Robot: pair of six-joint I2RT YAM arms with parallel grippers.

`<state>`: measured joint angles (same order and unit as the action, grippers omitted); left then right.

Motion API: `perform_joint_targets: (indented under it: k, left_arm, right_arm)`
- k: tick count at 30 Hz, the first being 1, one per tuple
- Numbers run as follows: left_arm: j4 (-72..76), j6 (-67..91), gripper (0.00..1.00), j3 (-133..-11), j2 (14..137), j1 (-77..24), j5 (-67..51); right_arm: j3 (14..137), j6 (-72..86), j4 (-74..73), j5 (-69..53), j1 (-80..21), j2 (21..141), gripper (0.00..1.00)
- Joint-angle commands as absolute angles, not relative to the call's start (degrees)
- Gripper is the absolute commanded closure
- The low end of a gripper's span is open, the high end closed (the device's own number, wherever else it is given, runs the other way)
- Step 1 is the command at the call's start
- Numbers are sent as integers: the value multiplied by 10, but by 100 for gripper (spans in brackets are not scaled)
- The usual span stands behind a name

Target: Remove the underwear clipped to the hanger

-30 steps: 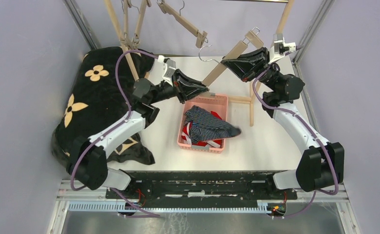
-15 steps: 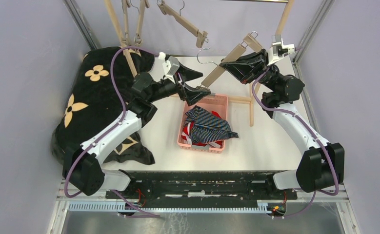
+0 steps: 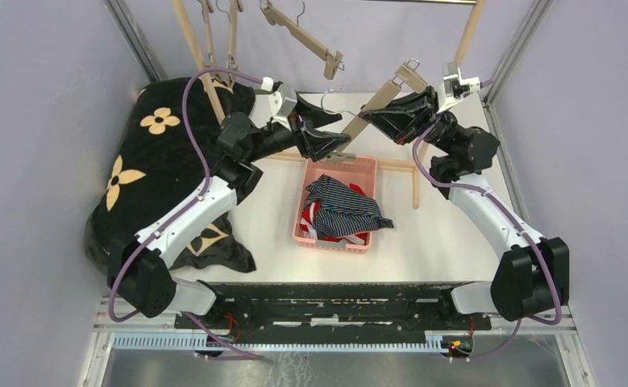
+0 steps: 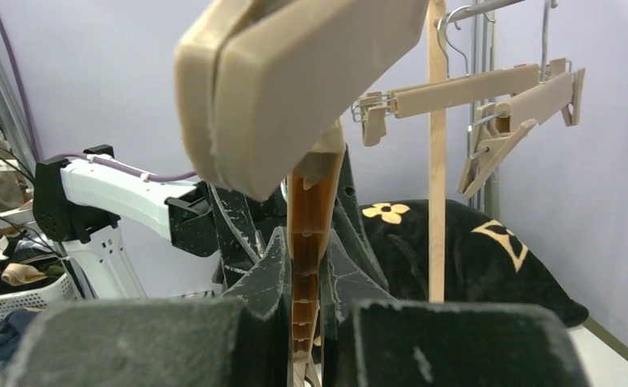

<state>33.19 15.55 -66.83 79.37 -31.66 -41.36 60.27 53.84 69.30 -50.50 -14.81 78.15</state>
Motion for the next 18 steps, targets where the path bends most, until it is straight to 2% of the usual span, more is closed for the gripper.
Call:
perform_joint_targets:
  k: [1, 7, 8, 9, 10, 12, 15, 17, 18]
  left_arm:
    - [362, 171, 31, -684, 795, -324, -427]
    - [362, 173, 30, -667, 783, -327, -429]
    - [362, 172, 35, -666, 782, -328, -430]
    - [360, 171, 50, -666, 782, -328, -435]
    - [357, 169, 59, -668, 782, -328, -440]
    - [349, 171, 96, -669, 781, -328, -437]
    - [340, 165, 97, -670, 769, -329, -434]
    - [297, 154, 97, -686, 758, -330, -428]
    - [273, 146, 97, -697, 752, -330, -420]
  right_arm:
    - [614, 536, 720, -502, -159, 762, 99]
    - [625, 535, 725, -490, -165, 778, 99]
    - [626, 536, 728, -488, -166, 780, 99]
    - [625, 536, 729, -486, -166, 780, 99]
    - [624, 534, 730, -484, -167, 780, 99]
    - [620, 528, 729, -476, -167, 778, 99]
    - [617, 512, 706, -471, -167, 773, 96]
    - [613, 484, 665, -462, -167, 764, 79]
    - [609, 463, 635, -457, -167, 756, 76]
